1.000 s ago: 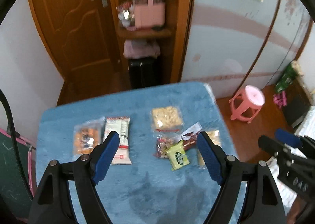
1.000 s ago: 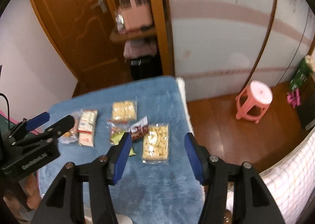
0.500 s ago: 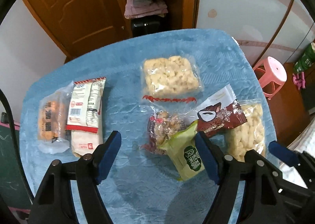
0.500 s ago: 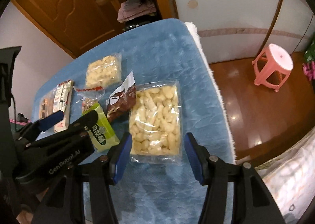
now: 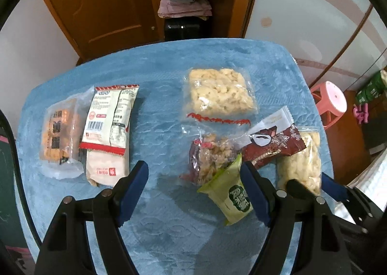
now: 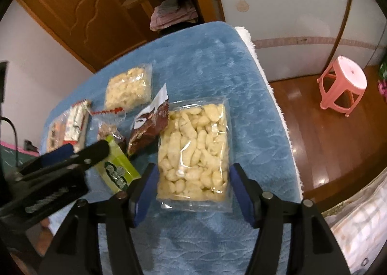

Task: Organize snacks
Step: 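Grasp the green pouch with the left tool while the right tool grasps the clear puffed-snack bag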

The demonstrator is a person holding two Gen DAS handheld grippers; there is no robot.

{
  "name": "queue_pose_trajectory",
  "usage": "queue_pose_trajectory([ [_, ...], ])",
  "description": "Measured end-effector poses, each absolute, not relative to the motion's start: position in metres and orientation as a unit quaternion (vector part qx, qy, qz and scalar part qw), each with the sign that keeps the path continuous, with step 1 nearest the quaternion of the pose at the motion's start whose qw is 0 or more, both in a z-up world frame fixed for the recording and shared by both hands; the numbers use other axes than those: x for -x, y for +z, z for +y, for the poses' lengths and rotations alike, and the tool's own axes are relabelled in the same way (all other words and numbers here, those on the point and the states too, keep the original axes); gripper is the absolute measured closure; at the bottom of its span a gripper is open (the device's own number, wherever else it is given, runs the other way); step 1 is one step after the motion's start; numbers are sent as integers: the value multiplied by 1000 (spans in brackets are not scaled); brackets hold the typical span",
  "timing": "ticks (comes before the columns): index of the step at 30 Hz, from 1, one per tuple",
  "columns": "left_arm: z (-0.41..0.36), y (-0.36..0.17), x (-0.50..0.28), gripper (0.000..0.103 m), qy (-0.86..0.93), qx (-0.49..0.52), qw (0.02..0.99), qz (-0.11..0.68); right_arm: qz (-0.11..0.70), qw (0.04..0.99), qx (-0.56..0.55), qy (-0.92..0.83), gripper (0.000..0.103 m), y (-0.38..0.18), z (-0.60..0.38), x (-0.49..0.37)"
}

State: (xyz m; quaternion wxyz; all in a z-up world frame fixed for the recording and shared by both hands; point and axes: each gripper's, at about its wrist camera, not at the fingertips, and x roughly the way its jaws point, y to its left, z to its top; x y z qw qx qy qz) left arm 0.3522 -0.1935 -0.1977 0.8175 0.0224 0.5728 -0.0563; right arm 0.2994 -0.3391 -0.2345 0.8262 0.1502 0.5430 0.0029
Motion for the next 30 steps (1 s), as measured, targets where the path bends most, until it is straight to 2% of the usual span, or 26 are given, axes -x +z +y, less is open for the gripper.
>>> queue_pose_trajectory([
  [3,-191,-200,-350,26,-58,-12,812,581,550,825,-129,-8,33,-239,-332,-304],
  [7,-193,-202,-347,26,-58,-11,809,585,557,821,-121,-18,32,-247,-328,-306],
  [10,-196,-204,-344,26,-58,-7,805,590,560,823,-87,-26,39,-247,-321,-303],
  [19,-217,-227,-342,26,-51,-5,789,613,560,825,-77,-15,40,-246,-318,-270],
  [20,-218,-232,-341,27,-47,-5,784,619,560,825,-78,-16,40,-246,-318,-267],
  [22,-217,-237,-339,37,-54,11,779,625,561,824,-80,-16,40,-244,-318,-265],
  [23,-216,-235,-338,52,-56,16,782,621,562,823,-80,-16,40,-244,-318,-263],
  [24,-213,-232,-338,55,-65,23,783,618,563,823,-81,-17,40,-243,-318,-261],
  [30,-187,-212,-326,58,-82,10,779,621,563,821,-95,-13,41,-234,-314,-247],
])
